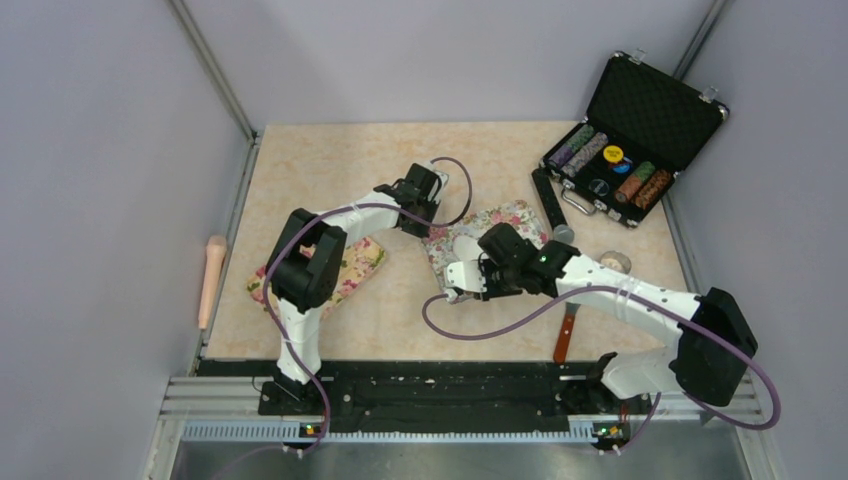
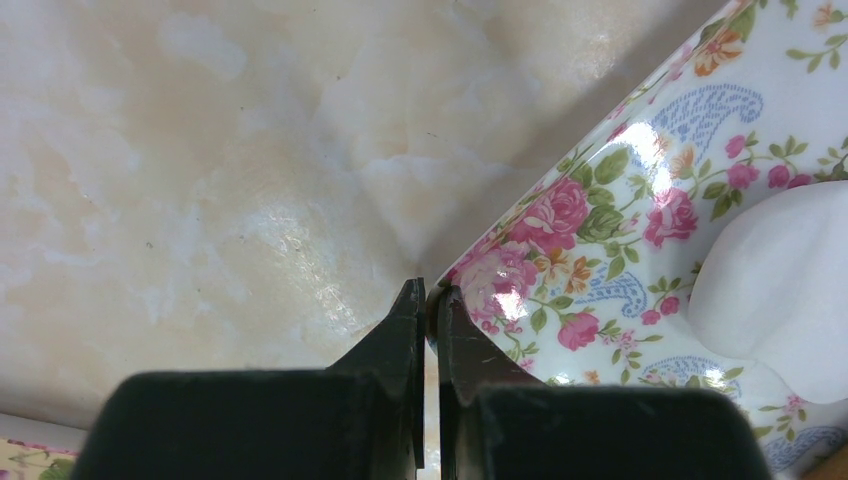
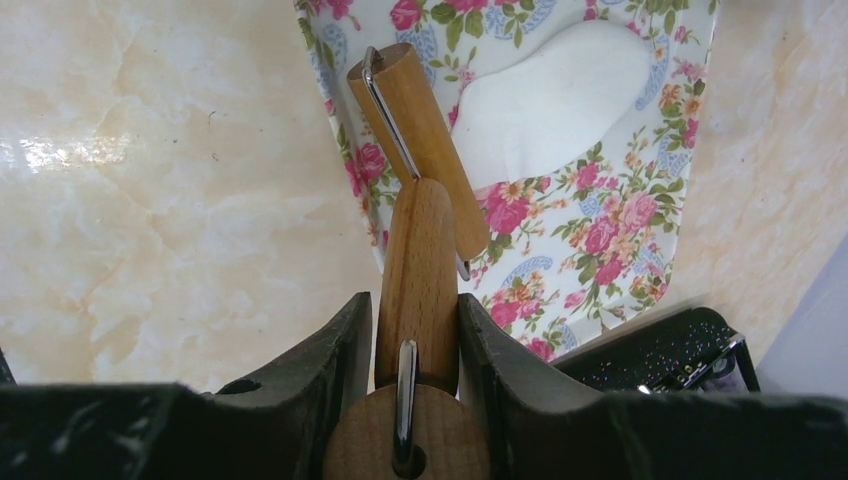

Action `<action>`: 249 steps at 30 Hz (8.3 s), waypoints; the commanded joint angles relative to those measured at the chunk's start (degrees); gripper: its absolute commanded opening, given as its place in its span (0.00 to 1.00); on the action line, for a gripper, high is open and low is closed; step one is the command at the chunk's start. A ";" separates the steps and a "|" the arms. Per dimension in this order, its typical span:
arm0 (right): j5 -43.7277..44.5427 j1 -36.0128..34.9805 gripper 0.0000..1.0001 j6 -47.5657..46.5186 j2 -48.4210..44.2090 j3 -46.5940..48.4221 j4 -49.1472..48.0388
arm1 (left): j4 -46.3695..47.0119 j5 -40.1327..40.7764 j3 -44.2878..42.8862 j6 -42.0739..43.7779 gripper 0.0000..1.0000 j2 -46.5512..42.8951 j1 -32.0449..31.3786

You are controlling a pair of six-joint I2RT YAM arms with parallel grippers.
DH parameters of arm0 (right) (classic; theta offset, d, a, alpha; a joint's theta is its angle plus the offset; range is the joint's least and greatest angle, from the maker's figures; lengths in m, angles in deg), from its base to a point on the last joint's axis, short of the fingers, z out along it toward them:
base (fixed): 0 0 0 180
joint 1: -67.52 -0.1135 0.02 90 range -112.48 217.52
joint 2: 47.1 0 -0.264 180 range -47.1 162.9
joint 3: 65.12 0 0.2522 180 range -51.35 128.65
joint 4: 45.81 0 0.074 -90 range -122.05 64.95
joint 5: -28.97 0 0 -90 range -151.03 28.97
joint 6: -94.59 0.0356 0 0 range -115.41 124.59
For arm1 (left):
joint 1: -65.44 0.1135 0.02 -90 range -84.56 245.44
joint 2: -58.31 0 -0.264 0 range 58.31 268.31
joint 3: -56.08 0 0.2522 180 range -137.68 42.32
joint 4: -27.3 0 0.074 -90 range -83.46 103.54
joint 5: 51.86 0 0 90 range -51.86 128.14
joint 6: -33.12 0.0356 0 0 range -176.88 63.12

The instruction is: Roll out the dumpling wrappers from the dough

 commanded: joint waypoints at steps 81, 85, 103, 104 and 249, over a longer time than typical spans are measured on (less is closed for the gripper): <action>10.20 -0.32 0.00 0.62 0.03 3.34 -22.90 | 3.44 -2.60 1.84 4.07 0.00 -5.42 -0.16; 10.20 0.05 0.00 0.29 4.47 -0.03 -26.59 | 3.39 -2.76 1.74 3.87 0.00 -5.08 -0.14; 1.20 -1.82 0.00 -1.43 8.47 -2.59 0.40 | 3.60 -2.77 1.65 3.76 0.00 -5.53 -0.20; 1.14 -1.92 0.00 -1.35 8.53 -2.83 0.78 | 3.61 -2.77 1.66 3.76 0.00 -5.61 -0.18; 23.71 20.30 0.82 11.72 -40.87 -28.82 -38.67 | -1.65 -12.32 20.82 14.46 0.72 -37.57 30.42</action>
